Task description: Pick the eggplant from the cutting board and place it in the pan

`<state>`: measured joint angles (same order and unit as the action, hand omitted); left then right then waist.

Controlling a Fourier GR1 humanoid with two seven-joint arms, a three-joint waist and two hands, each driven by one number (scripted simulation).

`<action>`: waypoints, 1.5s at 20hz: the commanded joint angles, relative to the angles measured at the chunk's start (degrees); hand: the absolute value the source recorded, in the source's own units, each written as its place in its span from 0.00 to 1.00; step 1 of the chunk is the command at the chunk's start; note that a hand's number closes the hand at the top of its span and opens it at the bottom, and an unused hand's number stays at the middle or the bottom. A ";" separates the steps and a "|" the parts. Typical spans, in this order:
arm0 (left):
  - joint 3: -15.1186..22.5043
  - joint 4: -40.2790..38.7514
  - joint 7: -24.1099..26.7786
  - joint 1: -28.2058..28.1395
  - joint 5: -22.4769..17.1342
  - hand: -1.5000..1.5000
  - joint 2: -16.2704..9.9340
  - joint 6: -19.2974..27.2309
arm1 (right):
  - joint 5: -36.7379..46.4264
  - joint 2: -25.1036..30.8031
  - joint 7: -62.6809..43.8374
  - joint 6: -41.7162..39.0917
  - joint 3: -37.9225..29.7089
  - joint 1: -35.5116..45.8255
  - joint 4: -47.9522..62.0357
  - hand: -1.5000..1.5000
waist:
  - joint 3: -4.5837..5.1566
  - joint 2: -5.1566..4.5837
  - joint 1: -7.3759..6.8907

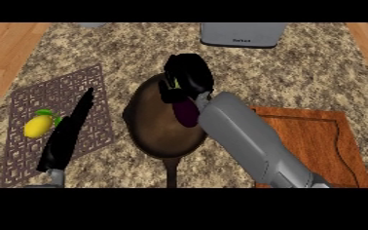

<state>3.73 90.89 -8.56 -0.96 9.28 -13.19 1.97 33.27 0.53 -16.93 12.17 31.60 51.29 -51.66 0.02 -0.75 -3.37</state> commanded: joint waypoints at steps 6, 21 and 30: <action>1.49 0.60 -1.89 3.42 0.71 0.50 0.09 -1.55 | -15.28 -0.52 2.11 -1.97 7.08 0.49 12.05 1.00 | -0.09 -1.05 -3.45; 1.48 -0.89 0.16 2.52 0.78 0.50 0.73 -1.74 | -41.37 -0.53 14.81 18.23 1.29 0.28 9.95 0.00 | -0.15 -0.74 -3.59; -3.80 -1.59 3.19 -0.25 -1.35 0.50 -1.89 -2.05 | -48.85 -0.53 25.68 22.52 -11.15 1.79 20.63 0.00 | -0.07 -0.27 0.48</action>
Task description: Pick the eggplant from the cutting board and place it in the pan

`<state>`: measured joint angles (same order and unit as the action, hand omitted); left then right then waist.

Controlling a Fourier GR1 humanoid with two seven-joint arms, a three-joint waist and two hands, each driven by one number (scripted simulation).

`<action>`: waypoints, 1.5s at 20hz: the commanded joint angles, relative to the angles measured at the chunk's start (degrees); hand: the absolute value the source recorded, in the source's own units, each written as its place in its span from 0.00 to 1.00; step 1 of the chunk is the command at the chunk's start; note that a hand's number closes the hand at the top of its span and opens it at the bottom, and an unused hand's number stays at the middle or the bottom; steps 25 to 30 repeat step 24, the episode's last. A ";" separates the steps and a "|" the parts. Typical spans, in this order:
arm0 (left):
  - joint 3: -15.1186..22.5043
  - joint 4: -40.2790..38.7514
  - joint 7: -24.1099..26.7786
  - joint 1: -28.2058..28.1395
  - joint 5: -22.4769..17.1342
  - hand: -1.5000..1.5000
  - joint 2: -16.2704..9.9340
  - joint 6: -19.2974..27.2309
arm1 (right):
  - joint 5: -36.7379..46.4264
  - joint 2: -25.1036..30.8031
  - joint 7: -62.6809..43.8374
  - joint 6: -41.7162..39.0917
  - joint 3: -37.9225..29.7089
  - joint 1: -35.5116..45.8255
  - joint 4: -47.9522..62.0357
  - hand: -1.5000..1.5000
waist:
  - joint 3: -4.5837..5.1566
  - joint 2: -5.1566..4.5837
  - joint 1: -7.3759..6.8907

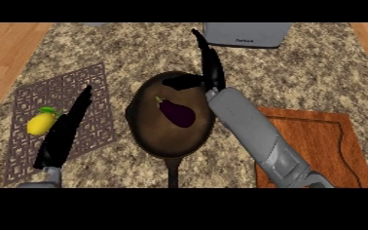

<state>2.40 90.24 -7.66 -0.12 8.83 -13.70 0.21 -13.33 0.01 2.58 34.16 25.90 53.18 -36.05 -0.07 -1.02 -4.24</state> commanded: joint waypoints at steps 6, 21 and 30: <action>-0.56 -0.28 0.46 -1.76 1.45 0.50 0.83 1.49 | -4.22 10.55 16.56 -12.12 -11.18 -3.71 6.00 0.00 | 0.02 0.55 3.29; -2.82 3.72 -0.03 -4.67 -0.24 0.50 0.68 -1.69 | -1.94 25.46 26.73 -32.99 -19.11 -5.94 15.79 0.00 | 0.02 0.74 3.11; -3.47 5.80 -5.20 -2.04 0.17 0.50 0.20 -1.48 | -2.10 28.81 30.56 -36.92 -20.62 -8.51 16.60 0.00 | 0.00 0.77 3.27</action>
